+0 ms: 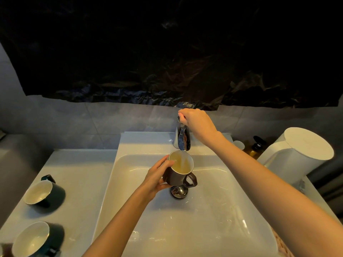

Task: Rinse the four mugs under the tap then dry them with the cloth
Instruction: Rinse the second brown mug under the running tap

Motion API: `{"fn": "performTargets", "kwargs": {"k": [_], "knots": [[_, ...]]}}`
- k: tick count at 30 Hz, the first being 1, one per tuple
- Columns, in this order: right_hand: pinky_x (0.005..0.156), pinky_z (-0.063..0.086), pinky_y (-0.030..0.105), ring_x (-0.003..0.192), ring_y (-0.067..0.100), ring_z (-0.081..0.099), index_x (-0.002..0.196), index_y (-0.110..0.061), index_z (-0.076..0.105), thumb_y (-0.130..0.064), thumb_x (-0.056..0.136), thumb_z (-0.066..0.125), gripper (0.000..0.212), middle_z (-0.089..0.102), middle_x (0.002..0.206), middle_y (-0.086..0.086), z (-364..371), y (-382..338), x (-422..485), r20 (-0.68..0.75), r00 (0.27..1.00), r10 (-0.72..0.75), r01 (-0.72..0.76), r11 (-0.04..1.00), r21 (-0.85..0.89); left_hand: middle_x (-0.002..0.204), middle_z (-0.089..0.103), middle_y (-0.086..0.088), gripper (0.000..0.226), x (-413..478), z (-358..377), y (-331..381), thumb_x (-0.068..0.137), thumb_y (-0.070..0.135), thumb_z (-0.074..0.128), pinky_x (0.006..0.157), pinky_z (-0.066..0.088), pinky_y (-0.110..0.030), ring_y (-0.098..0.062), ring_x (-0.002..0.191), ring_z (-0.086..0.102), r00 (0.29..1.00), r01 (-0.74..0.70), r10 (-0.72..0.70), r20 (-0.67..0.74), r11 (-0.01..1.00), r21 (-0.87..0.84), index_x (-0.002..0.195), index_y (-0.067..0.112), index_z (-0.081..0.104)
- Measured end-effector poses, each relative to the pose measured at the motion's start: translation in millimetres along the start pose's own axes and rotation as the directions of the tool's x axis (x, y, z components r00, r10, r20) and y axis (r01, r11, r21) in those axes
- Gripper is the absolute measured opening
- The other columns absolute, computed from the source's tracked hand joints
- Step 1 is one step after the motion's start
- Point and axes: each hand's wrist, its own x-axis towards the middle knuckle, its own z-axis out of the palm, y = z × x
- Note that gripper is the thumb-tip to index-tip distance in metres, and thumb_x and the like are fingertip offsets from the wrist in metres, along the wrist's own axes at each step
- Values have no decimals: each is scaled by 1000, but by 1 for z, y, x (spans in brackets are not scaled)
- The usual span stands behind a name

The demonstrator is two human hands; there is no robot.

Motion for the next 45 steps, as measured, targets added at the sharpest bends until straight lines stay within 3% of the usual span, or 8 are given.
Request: {"fn": "performTargets", "kwargs": {"k": [7,11,18,22,27,33,37,45], "knots": [[69,45,36,84,30,62,96,-6,62,-26,102,39,32,66,92,10,2,0,-1,28,998,55,-57,995,87,128,52,-4,38,-2,-2,3,89,33,62,86,54,-51,-29,119,49,1000,-22,22,-6,997,70,126,34,53],[95,47,37,117,24,56,135,-15,53,-30,101,46,38,56,135,7,-7,-3,-20,96,993,64,-88,955,282,129,52,-5,41,-4,-3,8,89,35,62,81,57,-47,-28,117,50,998,-25,29,-47,995,93,129,33,53],[71,57,28,95,14,61,105,-13,68,-12,92,52,21,67,105,1,4,-4,-126,-359,932,-39,143,953,267,132,48,0,48,1,-10,17,85,39,66,61,57,-27,-21,113,46,992,-72,92,-84,975,210,131,37,51],[78,57,26,108,11,60,125,-24,59,-9,87,58,41,60,126,-7,29,-7,-164,80,988,-136,103,940,326,141,44,-1,54,6,-11,18,83,40,69,64,53,-25,-21,117,46,986,-93,126,-106,957,275,133,37,49],[80,52,37,107,26,58,134,-29,48,-8,89,52,49,60,129,-2,43,-24,-152,499,840,-213,77,957,279,141,45,0,52,11,-8,17,83,38,69,69,53,-29,-21,118,46,981,-112,161,-107,925,364,131,35,52],[70,42,35,101,34,63,124,-11,57,-1,94,48,33,62,117,10,43,-36,-128,586,803,-106,250,953,-171,138,47,0,49,17,-6,12,85,33,68,63,52,-23,-17,109,45,976,-139,199,-87,879,456,131,33,53],[74,43,31,105,35,59,133,-13,51,0,89,58,46,62,121,14,50,-52,-136,704,699,-124,14,987,160,136,50,1,47,21,-7,10,84,32,68,75,56,-33,-19,112,47,964,-152,235,-126,872,466,130,33,55],[79,50,37,98,35,63,123,-10,59,-6,92,57,31,65,114,15,52,-48,-130,677,732,-77,87,996,20,134,52,0,45,25,-8,13,83,32,69,84,55,-38,-19,111,47,963,-146,235,-134,867,476,127,31,57]]}}
